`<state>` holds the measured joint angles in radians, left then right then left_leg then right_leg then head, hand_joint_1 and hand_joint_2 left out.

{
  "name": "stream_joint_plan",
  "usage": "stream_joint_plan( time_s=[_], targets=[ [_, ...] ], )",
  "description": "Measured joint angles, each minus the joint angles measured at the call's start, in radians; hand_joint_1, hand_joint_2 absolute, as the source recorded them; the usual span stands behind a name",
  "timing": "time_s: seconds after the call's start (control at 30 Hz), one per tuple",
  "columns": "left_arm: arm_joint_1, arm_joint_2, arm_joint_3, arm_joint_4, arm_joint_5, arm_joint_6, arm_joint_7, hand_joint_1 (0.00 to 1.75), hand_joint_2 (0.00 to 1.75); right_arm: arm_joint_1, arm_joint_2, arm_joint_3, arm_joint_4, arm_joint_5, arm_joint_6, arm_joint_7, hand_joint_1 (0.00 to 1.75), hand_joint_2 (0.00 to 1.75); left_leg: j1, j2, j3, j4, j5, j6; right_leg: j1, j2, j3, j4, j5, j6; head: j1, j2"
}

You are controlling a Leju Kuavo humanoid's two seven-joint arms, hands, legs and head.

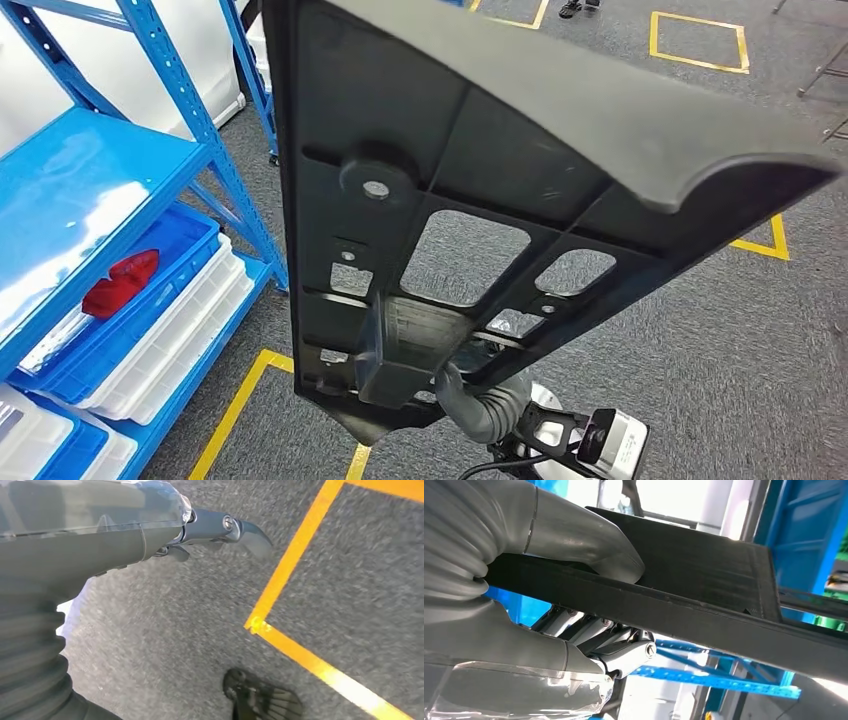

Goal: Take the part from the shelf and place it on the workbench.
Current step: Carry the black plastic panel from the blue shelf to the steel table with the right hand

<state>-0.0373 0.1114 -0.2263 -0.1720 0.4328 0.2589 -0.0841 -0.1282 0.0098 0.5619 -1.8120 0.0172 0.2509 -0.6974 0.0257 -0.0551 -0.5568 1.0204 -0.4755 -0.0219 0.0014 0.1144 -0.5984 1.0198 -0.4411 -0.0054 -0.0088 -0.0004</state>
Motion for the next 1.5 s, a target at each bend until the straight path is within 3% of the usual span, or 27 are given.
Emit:
stream_joint_plan(
  time_s=[0.03,0.1,0.13,0.2,0.27,0.3,0.33,0.4,0.47,0.5,0.57,0.63,0.7,0.77,0.8,0.87,0.93,1.0,1.07,1.13,1.2,1.27,1.3,1.33,1.37,1.43,1.5],
  targets=[
    [-0.001,-0.005,0.000,0.000,0.003,0.000,0.004,0.00,1.75,0.005,-0.004,0.000,0.000,0.001,-0.001,0.000,1.75,1.75,0.000,0.009,0.000,0.000,0.002,0.007,-0.002,0.009,-0.002,-0.001,0.002,0.006,0.000,0.000],
    [-0.002,-0.014,0.001,0.000,0.012,-0.002,0.008,0.00,1.75,0.013,-0.015,0.000,0.000,0.000,0.000,0.000,1.75,1.75,0.001,0.031,0.004,-0.008,0.007,0.022,-0.002,-0.012,-0.013,0.017,-0.010,0.018,0.000,0.000],
    [-0.001,-0.019,0.001,0.000,0.016,-0.004,0.009,0.00,1.75,0.015,-0.020,0.000,0.000,-0.001,0.000,0.000,1.75,1.75,0.003,0.042,0.006,-0.012,0.009,0.028,-0.001,-0.037,-0.030,0.051,-0.030,0.024,0.000,0.000],
    [0.003,-0.026,0.002,0.000,0.021,-0.010,0.009,0.00,1.75,0.019,-0.032,0.000,0.000,-0.006,0.005,0.000,1.75,1.75,-0.001,0.064,0.006,-0.014,0.009,0.036,-0.005,-0.089,-0.090,0.174,-0.091,0.034,0.000,0.000],
    [0.007,-0.034,0.003,0.000,0.023,-0.015,0.009,0.00,1.75,0.027,-0.045,0.000,0.001,-0.016,0.013,0.000,1.75,1.75,-0.004,0.088,0.007,-0.013,0.007,0.039,-0.009,-0.105,-0.142,0.274,-0.122,0.041,0.000,0.000],
    [0.008,-0.039,0.003,0.000,0.022,-0.016,0.008,0.00,1.75,0.030,-0.050,0.000,0.002,-0.021,0.017,0.000,1.75,1.75,-0.005,0.100,0.008,-0.013,0.005,0.038,-0.010,-0.108,-0.143,0.274,-0.111,0.041,0.000,0.000],
    [0.007,-0.044,0.003,0.000,0.022,-0.018,0.007,0.00,1.75,0.031,-0.054,0.000,0.004,-0.024,0.020,0.000,1.75,1.75,-0.005,0.110,0.010,-0.013,0.003,0.037,-0.010,-0.114,-0.123,0.234,-0.084,0.040,0.000,0.000],
    [0.006,-0.053,0.003,0.000,0.022,-0.024,0.003,0.00,1.75,0.028,-0.058,0.000,0.005,-0.029,0.022,0.000,1.75,1.75,-0.008,0.129,0.016,-0.013,-0.002,0.031,-0.004,-0.154,-0.049,0.094,-0.024,0.030,0.000,0.000],
    [0.005,-0.059,0.003,0.000,0.023,-0.030,0.000,0.00,1.75,0.021,-0.059,0.000,0.006,-0.033,0.022,0.000,1.75,1.75,-0.013,0.147,0.021,-0.012,-0.008,0.022,0.006,-0.187,-0.005,0.007,-0.002,0.015,0.000,0.000],
    [0.005,-0.061,0.003,0.000,0.025,-0.033,-0.001,0.00,1.75,0.018,-0.060,0.000,0.006,-0.034,0.021,0.000,1.75,1.75,-0.015,0.156,0.024,-0.013,-0.010,0.017,0.010,-0.188,-0.002,-0.003,-0.005,0.009,0.000,0.000],
    [0.001,-0.064,0.005,0.000,0.031,-0.037,-0.004,0.00,1.75,0.016,-0.060,0.000,0.006,-0.035,0.019,0.000,1.75,1.75,-0.015,0.169,0.031,-0.014,-0.016,0.007,0.009,-0.162,-0.002,-0.008,-0.001,-0.004,0.000,0.000],
    [-0.001,-0.065,0.008,0.000,0.036,-0.038,-0.009,0.00,1.75,0.011,-0.060,0.000,0.005,-0.036,0.017,0.000,1.75,1.75,-0.011,0.130,0.019,0.023,-0.045,-0.002,0.003,-0.140,0.003,-0.017,0.004,-0.016,0.000,0.000],
    [0.000,-0.065,0.011,0.000,0.039,-0.037,-0.012,0.00,1.75,0.004,-0.059,0.000,0.005,-0.039,0.018,-0.001,1.75,1.75,-0.008,0.078,-0.036,0.139,-0.107,-0.007,0.002,-0.120,0.005,-0.020,0.006,-0.026,0.000,0.000],
    [0.003,-0.065,0.014,0.000,0.040,-0.035,-0.012,0.00,1.75,0.001,-0.059,0.000,0.006,-0.040,0.019,0.000,1.75,1.75,-0.008,0.065,-0.097,0.257,-0.145,-0.010,0.004,-0.094,0.004,-0.019,0.006,-0.030,0.000,0.000],
    [0.004,-0.065,0.015,0.000,0.039,-0.034,-0.012,0.00,1.75,0.000,-0.059,0.000,0.006,-0.041,0.019,0.000,1.75,1.75,-0.008,0.064,-0.109,0.271,-0.137,-0.010,0.004,-0.080,0.005,-0.018,0.005,-0.030,0.000,0.000],
    [0.005,-0.065,0.015,0.000,0.037,-0.038,-0.012,0.00,1.75,-0.003,-0.058,0.000,0.006,-0.041,0.016,0.000,1.75,1.75,-0.007,0.055,-0.078,0.187,-0.068,-0.009,0.004,-0.052,0.007,-0.013,0.004,-0.027,0.000,0.000],
    [0.005,-0.065,0.016,0.000,0.035,-0.045,-0.012,0.00,1.75,-0.010,-0.056,0.000,0.006,-0.041,0.013,0.000,1.75,1.75,-0.004,0.018,-0.024,0.058,-0.010,-0.004,0.003,-0.029,0.005,-0.004,-0.001,-0.020,0.000,0.000],
    [0.002,-0.064,0.016,0.000,0.036,-0.046,-0.012,0.00,1.75,-0.016,-0.053,0.000,0.006,-0.042,0.015,0.000,1.75,1.75,-0.005,-0.005,-0.003,0.005,0.000,0.004,0.001,-0.010,-0.003,0.003,-0.001,-0.007,0.000,0.000],
    [-0.003,-0.065,0.017,0.000,0.039,-0.038,-0.011,0.00,1.75,-0.020,-0.053,0.000,0.005,-0.046,0.021,0.000,1.75,1.75,-0.006,0.009,0.000,-0.001,0.002,0.014,-0.001,0.002,-0.008,0.003,0.002,0.005,0.000,0.000],
    [-0.005,-0.066,0.021,0.000,0.044,-0.024,-0.011,0.00,1.75,-0.029,-0.053,0.000,0.006,-0.052,0.026,0.000,1.75,1.75,-0.004,0.030,0.005,-0.009,0.007,0.027,0.001,-0.031,-0.024,0.036,-0.017,0.015,0.000,0.000],
    [-0.003,-0.067,0.025,0.000,0.048,-0.015,-0.011,0.00,1.75,-0.041,-0.052,0.000,0.008,-0.054,0.032,0.000,1.75,1.75,-0.006,0.053,0.007,-0.013,0.007,0.037,0.000,-0.084,-0.077,0.144,-0.073,0.024,0.000,0.000],
    [-0.002,-0.066,0.027,0.000,0.049,-0.014,-0.009,0.00,1.75,-0.049,-0.051,0.000,0.014,-0.055,0.035,0.000,1.75,1.75,-0.008,0.076,0.008,-0.013,0.005,0.039,-0.007,-0.103,-0.140,0.267,-0.120,0.030,0.000,0.000],
    [-0.002,-0.066,0.028,0.000,0.049,-0.015,-0.007,0.00,1.75,-0.051,-0.051,0.000,0.018,-0.056,0.035,0.000,1.75,1.75,-0.008,0.086,0.008,-0.012,0.004,0.039,-0.010,-0.105,-0.153,0.291,-0.121,0.032,0.000,0.000],
    [-0.002,-0.067,0.028,0.000,0.048,-0.017,-0.005,0.00,1.75,-0.052,-0.050,0.000,0.022,-0.056,0.034,0.000,1.75,1.75,-0.008,0.097,0.010,-0.012,0.002,0.037,-0.012,-0.109,-0.146,0.275,-0.103,0.033,0.000,0.000],
    [-0.003,-0.068,0.028,0.000,0.047,-0.019,-0.003,0.00,1.75,-0.055,-0.049,0.000,0.027,-0.056,0.033,0.000,1.75,1.75,-0.008,0.107,0.012,-0.012,0.000,0.035,-0.014,-0.116,-0.117,0.219,-0.071,0.032,0.000,0.000],
    [-0.003,-0.069,0.028,0.000,0.046,-0.021,0.000,0.00,1.75,-0.063,-0.047,0.000,0.034,-0.056,0.030,0.000,1.75,1.75,-0.011,0.124,0.020,-0.012,-0.006,0.028,-0.007,-0.157,-0.042,0.074,-0.015,0.024,0.000,0.000],
    [-0.003,-0.070,0.028,0.000,0.045,-0.023,0.003,0.00,1.75,-0.068,-0.045,0.001,0.039,-0.055,0.030,0.000,1.75,1.75,-0.015,0.141,0.025,-0.012,-0.012,0.017,0.003,-0.181,-0.008,0.004,-0.002,0.012,0.000,0.000]
  ],
)
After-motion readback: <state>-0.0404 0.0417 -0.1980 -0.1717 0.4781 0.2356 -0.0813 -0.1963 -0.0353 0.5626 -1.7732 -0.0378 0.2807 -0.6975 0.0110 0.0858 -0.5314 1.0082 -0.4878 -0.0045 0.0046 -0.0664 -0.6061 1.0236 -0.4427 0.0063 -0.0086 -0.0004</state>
